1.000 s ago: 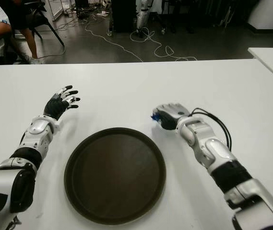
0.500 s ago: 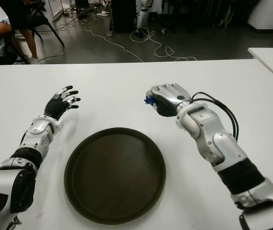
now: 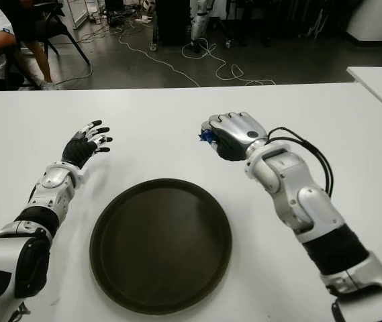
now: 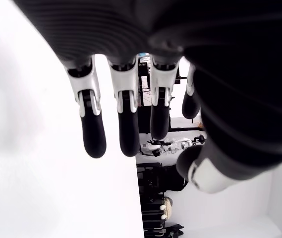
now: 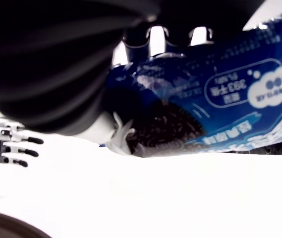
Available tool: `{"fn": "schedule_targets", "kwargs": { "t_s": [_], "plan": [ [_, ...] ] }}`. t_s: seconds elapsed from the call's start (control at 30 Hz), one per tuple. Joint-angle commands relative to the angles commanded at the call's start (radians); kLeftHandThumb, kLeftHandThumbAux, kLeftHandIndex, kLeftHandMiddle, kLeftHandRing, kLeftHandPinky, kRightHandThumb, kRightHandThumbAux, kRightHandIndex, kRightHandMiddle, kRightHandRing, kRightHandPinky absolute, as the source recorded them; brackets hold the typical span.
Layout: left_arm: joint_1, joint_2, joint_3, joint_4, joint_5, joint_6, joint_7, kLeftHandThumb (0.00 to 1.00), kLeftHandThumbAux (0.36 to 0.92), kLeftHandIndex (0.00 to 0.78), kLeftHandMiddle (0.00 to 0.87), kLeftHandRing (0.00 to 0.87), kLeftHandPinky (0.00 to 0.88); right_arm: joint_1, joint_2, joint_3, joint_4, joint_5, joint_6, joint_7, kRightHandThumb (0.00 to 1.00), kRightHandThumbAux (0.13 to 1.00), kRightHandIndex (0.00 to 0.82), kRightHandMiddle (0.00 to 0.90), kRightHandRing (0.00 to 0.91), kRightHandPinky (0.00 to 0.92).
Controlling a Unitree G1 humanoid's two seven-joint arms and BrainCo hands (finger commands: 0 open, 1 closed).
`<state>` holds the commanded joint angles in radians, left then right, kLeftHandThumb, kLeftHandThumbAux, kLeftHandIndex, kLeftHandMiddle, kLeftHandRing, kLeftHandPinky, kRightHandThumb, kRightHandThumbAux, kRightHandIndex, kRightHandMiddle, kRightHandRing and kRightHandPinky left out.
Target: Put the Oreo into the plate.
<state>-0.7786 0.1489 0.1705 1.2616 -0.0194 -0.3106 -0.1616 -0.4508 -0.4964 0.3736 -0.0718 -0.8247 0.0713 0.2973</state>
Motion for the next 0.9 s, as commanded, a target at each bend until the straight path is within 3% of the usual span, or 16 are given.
{"fn": "schedule_targets", "kwargs": {
  "t_s": [0.17, 0.4, 0.7, 0.9],
  "plan": [
    [-0.002, -0.002, 0.001, 0.001, -0.001, 0.004, 0.004, 0.076, 0.709, 0.112, 0.197, 0.256, 0.339, 0.046, 0.063, 0.026, 0.016, 0.023, -0.080, -0.118, 0.820, 0.693, 0.374, 0.524, 0.593, 0.509],
    [-0.003, -0.006, 0.006, 0.002, -0.007, 0.008, 0.003, 0.081, 0.723, 0.107, 0.190, 0.256, 0.344, 0.052, 0.126, 0.078, 0.126, 0.044, -0.211, -0.207, 0.823, 0.691, 0.379, 0.548, 0.635, 0.533],
    [-0.001, -0.008, 0.007, 0.000, -0.008, 0.004, 0.001, 0.095, 0.713, 0.118, 0.198, 0.254, 0.329, 0.096, 0.132, 0.086, 0.076, 0.101, -0.311, -0.157, 0.823, 0.691, 0.379, 0.550, 0.638, 0.563],
    [0.000, -0.006, 0.006, 0.000, -0.006, 0.000, -0.001, 0.092, 0.707, 0.116, 0.202, 0.256, 0.331, 0.108, 0.123, 0.100, 0.032, 0.213, -0.371, -0.030, 0.826, 0.689, 0.385, 0.552, 0.653, 0.581]
  ]
}}
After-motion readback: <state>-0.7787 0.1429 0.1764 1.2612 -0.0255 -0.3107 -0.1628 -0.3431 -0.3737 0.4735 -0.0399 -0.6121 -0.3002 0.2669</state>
